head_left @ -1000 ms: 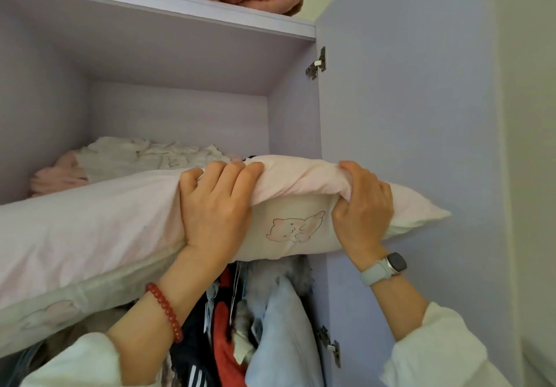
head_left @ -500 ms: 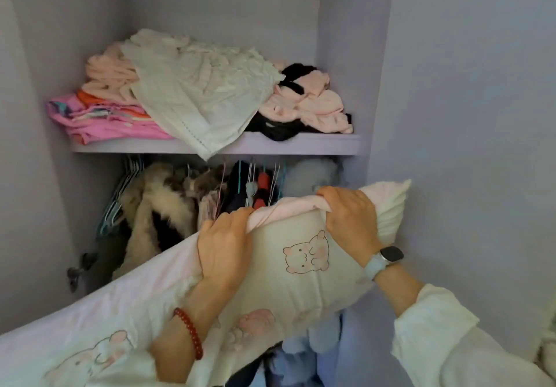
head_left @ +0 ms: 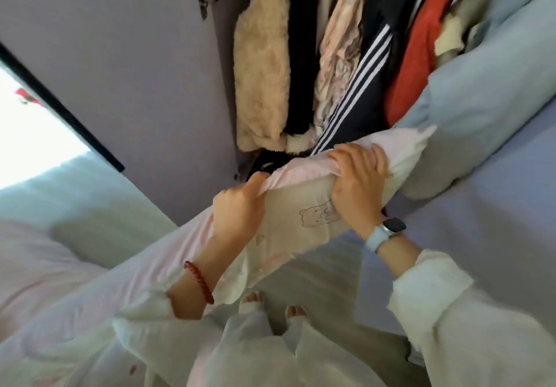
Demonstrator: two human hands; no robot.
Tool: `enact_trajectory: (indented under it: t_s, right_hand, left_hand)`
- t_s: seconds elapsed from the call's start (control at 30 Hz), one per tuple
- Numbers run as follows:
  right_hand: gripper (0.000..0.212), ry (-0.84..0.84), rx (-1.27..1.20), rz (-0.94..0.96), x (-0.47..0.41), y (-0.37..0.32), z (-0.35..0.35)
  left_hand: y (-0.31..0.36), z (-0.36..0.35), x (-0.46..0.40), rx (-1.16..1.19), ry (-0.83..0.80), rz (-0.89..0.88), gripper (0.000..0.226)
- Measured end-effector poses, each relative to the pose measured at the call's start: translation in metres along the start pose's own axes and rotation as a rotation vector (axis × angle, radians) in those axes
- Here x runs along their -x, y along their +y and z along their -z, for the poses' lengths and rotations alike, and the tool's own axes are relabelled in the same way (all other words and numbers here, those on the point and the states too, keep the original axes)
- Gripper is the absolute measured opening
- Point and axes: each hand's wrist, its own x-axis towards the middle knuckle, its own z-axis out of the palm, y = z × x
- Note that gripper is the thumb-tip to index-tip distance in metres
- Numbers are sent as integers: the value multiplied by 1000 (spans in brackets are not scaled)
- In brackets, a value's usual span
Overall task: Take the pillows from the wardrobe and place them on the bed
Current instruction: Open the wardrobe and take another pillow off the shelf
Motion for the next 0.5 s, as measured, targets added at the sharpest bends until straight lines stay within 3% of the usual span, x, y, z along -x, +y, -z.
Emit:
enact_trajectory:
  t_s: [0.23,0.4,0.5]
  right_hand:
    - [28,-104,-332,184,-18,-54,-38]
    - [23,-228,-546,383,-16,-145,-49]
    - [17,-339,-621,530,8,-211,-54]
  left_hand:
    - [-23,33,52,-117,98,212,26]
    - [-54,80,110,-190,205,483,9]
    - [-78,102,166,-209,273,664,11]
